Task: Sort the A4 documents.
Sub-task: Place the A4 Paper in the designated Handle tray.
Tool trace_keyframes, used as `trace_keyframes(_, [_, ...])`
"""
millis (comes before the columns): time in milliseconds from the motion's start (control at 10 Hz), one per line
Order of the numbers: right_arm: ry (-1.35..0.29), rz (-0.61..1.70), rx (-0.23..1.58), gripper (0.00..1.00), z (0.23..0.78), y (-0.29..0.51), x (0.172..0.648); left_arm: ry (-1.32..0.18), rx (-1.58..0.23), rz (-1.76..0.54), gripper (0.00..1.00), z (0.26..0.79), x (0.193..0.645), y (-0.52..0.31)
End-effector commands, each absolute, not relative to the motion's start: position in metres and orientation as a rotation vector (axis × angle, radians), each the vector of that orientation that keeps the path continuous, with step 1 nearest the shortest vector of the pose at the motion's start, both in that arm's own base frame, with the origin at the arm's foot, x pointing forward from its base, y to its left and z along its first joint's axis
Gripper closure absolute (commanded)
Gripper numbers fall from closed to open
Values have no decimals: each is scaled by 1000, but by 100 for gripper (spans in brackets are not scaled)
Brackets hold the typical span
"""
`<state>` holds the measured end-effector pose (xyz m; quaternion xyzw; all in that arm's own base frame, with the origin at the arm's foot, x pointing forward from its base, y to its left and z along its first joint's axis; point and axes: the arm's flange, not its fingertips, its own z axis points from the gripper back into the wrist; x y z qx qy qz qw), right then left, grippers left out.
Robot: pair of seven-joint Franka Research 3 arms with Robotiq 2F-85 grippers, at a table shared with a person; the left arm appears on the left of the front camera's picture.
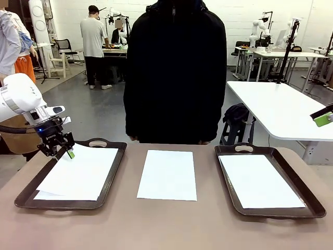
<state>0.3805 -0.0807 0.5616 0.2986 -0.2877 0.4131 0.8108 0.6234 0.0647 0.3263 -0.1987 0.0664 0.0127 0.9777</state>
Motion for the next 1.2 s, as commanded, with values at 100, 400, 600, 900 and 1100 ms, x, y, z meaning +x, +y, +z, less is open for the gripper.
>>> trace_keyframes(100, [-615, 883, 637, 0, 561, -80, 381, 161, -340, 48, 19, 335, 624, 64])
trace_keyframes(400, [-615, 883, 637, 0, 561, -80, 381, 137, -387, 6, 0, 340, 625, 65])
trace_keyframes(600, [-615, 883, 637, 0, 561, -80, 381, 94, -520, -1, 0, 348, 621, 60])
trace_keyframes(900, [-615, 883, 637, 0, 561, -80, 381, 120, -417, 12, 0, 337, 625, 63])
trace_keyframes(1100, [-615, 883, 637, 0, 561, -80, 381, 120, -417, 12, 0, 337, 625, 63])
